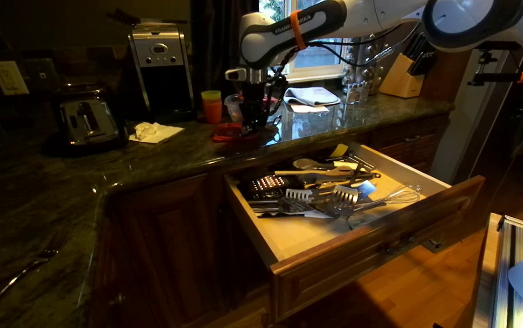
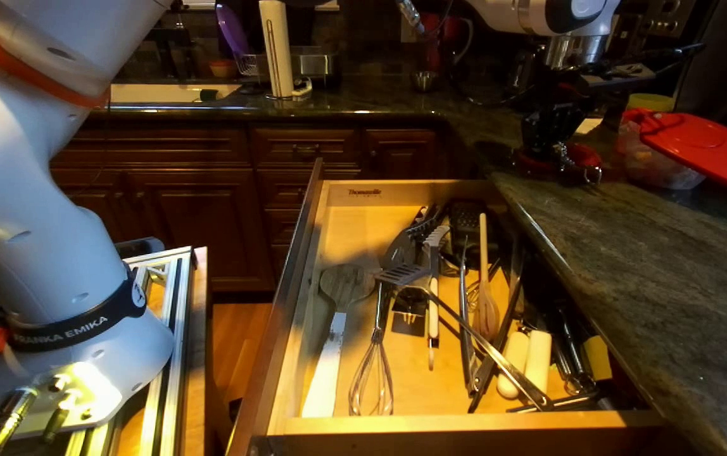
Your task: Put the can opener into the drawer
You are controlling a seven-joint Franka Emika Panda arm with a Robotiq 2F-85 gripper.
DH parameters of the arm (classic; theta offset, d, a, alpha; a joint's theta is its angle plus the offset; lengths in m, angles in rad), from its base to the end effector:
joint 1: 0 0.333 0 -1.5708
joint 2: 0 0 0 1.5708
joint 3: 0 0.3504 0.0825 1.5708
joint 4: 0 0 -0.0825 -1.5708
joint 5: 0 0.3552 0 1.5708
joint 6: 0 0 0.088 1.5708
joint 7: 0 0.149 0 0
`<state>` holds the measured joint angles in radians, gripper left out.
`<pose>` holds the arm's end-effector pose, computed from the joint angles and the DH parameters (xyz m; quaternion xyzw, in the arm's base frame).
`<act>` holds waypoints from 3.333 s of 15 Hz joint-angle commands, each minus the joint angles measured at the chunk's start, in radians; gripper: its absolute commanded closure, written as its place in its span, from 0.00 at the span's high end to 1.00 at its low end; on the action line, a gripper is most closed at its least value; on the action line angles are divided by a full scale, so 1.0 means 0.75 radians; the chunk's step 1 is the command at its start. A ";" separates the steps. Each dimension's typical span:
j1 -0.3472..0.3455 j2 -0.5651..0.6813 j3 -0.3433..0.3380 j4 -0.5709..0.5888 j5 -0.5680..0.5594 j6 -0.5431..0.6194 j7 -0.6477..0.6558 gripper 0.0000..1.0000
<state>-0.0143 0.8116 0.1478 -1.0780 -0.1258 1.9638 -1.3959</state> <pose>0.7714 0.0537 0.3429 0.7232 0.6894 0.0290 0.0293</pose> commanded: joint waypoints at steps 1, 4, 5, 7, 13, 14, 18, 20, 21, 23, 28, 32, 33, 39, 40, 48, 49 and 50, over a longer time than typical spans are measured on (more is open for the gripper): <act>-0.036 -0.188 0.016 -0.316 0.059 0.184 -0.035 0.04; -0.030 -0.301 -0.005 -0.484 0.080 0.309 0.049 0.04; -0.027 -0.342 -0.011 -0.542 0.080 0.331 0.074 0.04; -0.013 -0.429 -0.030 -0.655 0.067 0.348 0.163 0.04; 0.008 -0.732 -0.028 -1.014 0.062 0.323 0.358 0.04; 0.014 -0.789 -0.026 -1.077 0.062 0.317 0.385 0.04; 0.057 -1.030 -0.015 -1.347 0.062 0.265 0.503 0.04; 0.088 -1.145 -0.008 -1.471 0.067 0.217 0.563 0.04; 0.104 -1.198 -0.003 -1.529 0.075 0.193 0.590 0.04; 0.114 -1.089 -0.023 -1.420 0.059 0.198 0.557 0.15; 0.140 -1.186 -0.027 -1.530 0.058 0.194 0.590 0.15; 0.140 -1.186 -0.028 -1.530 0.058 0.194 0.590 0.04; 0.151 -1.157 -0.019 -1.504 0.057 0.186 0.577 0.04; 0.216 -0.960 0.030 -1.384 0.146 0.183 0.463 0.04; 0.223 -0.918 0.041 -1.359 0.158 0.179 0.463 0.04; 0.180 -0.638 0.110 -1.224 0.472 0.167 0.423 0.04; 0.166 -0.610 0.114 -1.222 0.514 0.179 0.412 0.04; 0.154 -0.584 0.117 -1.215 0.550 0.184 0.407 0.04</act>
<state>0.1385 0.3114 0.2143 -2.0282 0.2030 2.1128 -1.0651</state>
